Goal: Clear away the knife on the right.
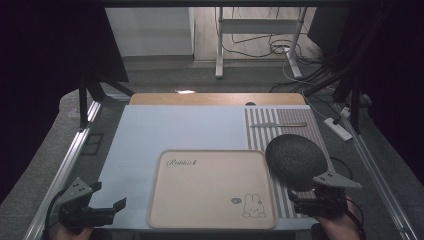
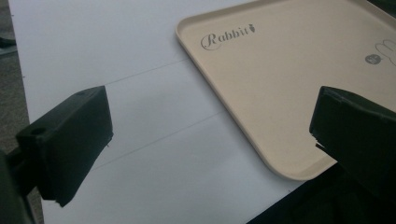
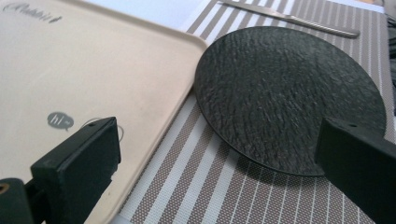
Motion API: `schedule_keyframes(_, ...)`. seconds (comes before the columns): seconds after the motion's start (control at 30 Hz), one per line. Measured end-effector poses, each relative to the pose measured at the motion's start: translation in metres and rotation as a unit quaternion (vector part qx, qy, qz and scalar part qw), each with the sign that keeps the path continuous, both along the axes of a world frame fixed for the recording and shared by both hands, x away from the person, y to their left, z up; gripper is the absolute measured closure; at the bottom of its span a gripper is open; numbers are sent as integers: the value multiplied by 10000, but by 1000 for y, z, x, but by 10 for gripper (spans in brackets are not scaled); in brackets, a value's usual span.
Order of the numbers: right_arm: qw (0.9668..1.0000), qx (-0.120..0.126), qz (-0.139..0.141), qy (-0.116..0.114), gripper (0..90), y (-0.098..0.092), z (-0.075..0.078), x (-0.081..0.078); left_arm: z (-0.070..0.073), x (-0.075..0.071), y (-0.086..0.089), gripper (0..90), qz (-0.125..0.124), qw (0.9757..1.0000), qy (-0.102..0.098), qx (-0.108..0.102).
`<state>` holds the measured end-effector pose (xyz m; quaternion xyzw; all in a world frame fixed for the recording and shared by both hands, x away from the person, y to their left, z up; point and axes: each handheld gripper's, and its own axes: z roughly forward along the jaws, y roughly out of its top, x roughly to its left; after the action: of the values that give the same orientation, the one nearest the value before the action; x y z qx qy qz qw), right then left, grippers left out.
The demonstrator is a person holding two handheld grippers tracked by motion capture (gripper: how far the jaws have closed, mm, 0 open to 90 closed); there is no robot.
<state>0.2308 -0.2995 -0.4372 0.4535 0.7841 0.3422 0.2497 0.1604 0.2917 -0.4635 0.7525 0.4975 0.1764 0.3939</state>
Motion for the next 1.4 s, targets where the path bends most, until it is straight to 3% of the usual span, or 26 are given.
schedule_keyframes(0.27,9999,-3,83,117,9,1,-1,2,-1,0,7,5,-2,9995,11,-321)
schedule_keyframes(0.7,9993,-156,207,274,9,5,-2,4,-1,1,7,7,12,9994,35,-352)
schedule_keyframes(0.9,9983,-106,322,477,9,5,-3,10,-1,1,8,7,29,9993,53,-372)
schedule_keyframes(1.4,9990,-93,376,239,9,6,-3,26,-1,1,8,6,58,9993,67,-358)
